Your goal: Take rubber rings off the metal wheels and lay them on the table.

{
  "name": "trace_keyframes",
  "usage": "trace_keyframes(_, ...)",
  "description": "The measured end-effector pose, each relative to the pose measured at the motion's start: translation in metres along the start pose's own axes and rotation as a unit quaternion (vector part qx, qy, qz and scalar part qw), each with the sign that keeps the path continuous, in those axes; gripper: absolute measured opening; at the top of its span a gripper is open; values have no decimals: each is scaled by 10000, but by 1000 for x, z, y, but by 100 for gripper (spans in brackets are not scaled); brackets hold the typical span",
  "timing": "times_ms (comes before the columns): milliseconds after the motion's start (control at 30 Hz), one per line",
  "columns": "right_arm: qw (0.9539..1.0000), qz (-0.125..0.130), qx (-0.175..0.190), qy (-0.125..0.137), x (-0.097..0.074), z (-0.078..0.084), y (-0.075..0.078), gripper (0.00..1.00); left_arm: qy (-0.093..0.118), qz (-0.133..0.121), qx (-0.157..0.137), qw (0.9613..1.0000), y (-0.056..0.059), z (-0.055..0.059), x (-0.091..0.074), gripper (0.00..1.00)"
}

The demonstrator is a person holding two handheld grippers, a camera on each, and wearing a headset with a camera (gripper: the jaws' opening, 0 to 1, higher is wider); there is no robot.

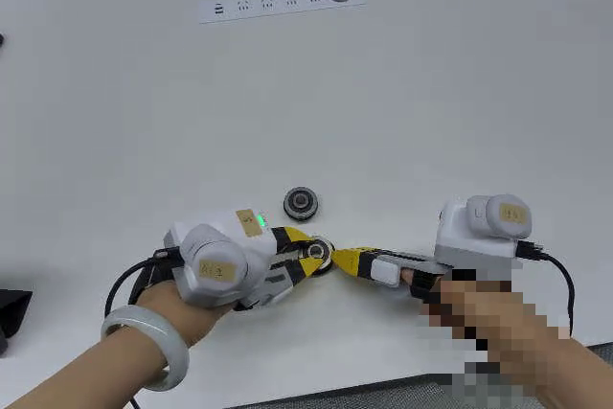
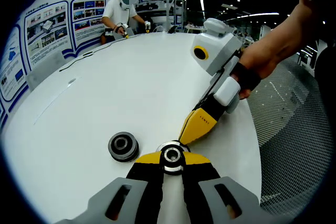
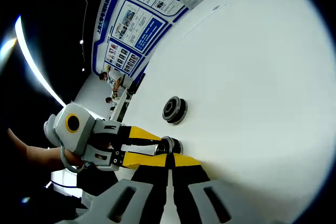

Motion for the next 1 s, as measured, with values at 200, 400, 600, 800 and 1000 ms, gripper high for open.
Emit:
trace_keyframes(200,9999,37,-124,48,0,-1,-1,2,-9,0,4,10000,0,0,0,13)
trace_keyframes(400,9997,23,-220,82,0,-1,-4,2,-17,1,8,10000,0,0,0,12)
trace_keyframes(600,9996,-15,-265,86,2,-1,-7,2,-24,7,13,10000,0,0,0,12)
trace_keyframes(800,9995,-70,-299,78,4,-1,-11,2,-25,9,15,10000,0,-1,0,12)
trace_keyframes(1000,9991,-265,-306,107,6,-1,-21,2,-36,4,24,10000,1,-1,0,13)
Point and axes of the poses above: the centre of the closed fingertips' face, and the gripper's own axes: x roughly forward along the fingers, y roughly to its right, z roughly out of its underside, the point moved 8 cm from there along -x, roughly backward along the fingers, and after that the axes turned 12 degrees about x, right-handed, at the moved point
